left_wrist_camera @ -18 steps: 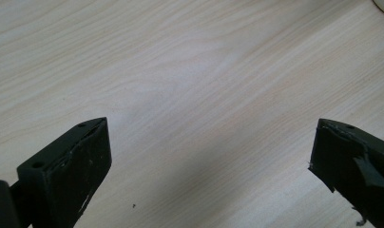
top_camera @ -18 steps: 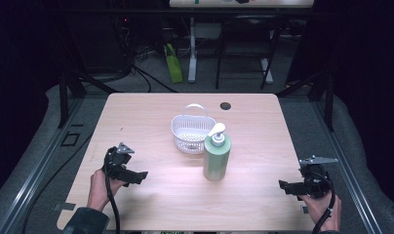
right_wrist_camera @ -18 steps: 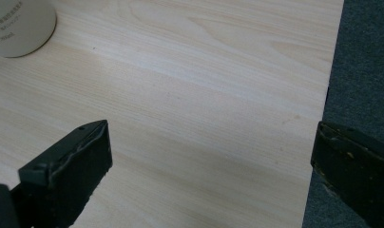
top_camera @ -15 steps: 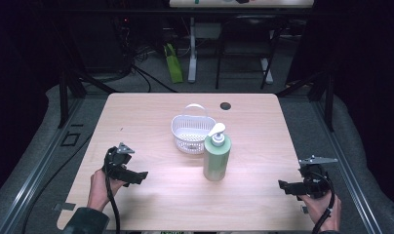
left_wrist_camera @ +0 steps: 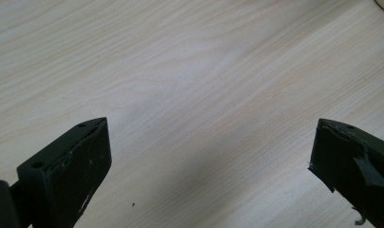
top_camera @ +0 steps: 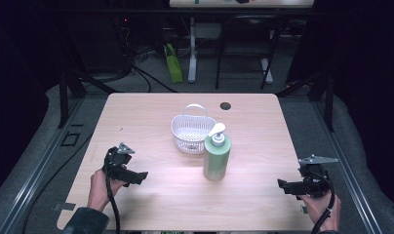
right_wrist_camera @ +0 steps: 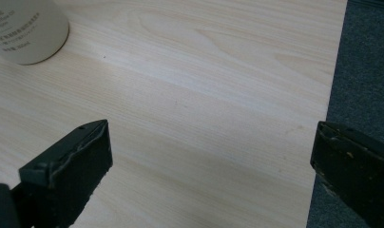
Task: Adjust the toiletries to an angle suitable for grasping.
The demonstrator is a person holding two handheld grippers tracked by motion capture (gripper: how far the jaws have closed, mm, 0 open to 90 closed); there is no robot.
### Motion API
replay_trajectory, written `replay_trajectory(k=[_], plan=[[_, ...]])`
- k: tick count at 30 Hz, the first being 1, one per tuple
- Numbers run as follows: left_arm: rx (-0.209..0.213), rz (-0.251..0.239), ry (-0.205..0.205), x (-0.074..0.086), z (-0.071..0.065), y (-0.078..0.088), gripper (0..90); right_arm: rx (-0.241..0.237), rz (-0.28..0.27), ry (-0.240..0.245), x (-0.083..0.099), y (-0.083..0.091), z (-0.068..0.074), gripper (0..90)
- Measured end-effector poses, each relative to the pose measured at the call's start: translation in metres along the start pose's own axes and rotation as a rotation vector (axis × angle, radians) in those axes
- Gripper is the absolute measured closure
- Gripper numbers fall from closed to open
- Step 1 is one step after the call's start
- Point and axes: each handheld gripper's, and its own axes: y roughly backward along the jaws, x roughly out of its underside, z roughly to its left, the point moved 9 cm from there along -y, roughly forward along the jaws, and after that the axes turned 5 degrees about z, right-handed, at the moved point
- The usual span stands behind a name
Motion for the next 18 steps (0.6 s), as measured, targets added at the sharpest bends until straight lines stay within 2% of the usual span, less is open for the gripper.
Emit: replay_trajectory(k=[18], plan=[[0.001,0.003,-0.005,0.000,-0.001,0.000,0.0,-0.039,-0.028,0.050,-0.012,0.004,0.024,0.0]])
